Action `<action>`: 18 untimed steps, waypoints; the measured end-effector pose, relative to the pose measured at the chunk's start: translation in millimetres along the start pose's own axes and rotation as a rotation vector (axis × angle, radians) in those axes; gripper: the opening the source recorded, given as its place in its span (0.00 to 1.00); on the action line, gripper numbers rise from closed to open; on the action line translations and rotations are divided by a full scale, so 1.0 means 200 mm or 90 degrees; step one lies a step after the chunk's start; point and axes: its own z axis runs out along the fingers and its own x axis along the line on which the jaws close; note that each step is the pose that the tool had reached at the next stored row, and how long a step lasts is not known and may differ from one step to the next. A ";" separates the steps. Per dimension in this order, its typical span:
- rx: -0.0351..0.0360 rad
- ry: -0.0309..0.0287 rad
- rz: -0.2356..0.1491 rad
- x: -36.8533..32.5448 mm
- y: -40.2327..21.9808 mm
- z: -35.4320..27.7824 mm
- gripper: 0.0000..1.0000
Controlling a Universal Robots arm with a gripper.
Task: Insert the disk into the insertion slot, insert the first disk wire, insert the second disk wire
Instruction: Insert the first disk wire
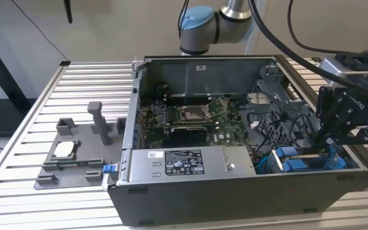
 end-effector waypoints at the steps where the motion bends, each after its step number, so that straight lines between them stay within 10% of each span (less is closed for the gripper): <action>1: 0.0000 -0.0006 0.000 0.000 0.000 0.001 0.19; 18: 0.0004 -0.0052 -0.002 0.001 -0.004 0.036 0.19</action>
